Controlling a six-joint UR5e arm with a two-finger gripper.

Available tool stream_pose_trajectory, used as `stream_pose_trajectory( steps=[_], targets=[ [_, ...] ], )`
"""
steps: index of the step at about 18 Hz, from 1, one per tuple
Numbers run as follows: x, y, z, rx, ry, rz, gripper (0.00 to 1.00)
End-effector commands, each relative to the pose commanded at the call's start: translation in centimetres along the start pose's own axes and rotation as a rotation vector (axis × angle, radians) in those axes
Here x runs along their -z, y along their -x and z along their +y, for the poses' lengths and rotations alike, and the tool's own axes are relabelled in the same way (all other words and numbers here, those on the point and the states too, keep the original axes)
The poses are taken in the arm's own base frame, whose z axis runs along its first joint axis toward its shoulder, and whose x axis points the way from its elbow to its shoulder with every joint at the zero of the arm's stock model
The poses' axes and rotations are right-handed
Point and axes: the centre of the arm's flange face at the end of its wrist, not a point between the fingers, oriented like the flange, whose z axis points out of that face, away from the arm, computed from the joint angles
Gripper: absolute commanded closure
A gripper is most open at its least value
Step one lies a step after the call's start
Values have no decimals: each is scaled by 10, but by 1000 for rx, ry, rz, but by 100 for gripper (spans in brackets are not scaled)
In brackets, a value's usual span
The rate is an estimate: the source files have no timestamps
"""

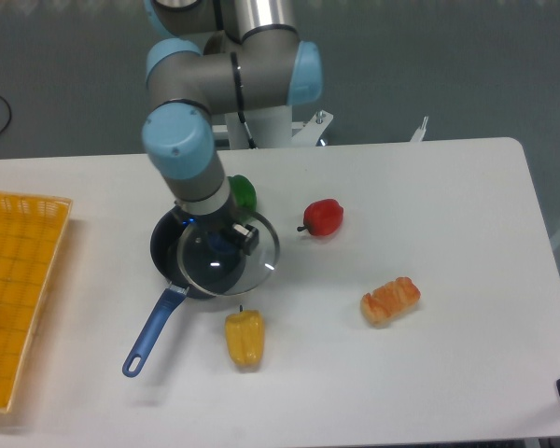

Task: Open the lid
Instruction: 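Lift the glass lid off the saucepan and move it beside the pan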

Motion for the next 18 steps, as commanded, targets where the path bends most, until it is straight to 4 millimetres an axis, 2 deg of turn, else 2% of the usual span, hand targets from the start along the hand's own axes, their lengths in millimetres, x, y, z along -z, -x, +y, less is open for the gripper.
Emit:
stream_pose_trajectory(
  steps=[8,18],
  targets=[
    [4,33,20,21,-7,-9,40],
    [6,38,23,14,-9,-12,40]
  ],
)
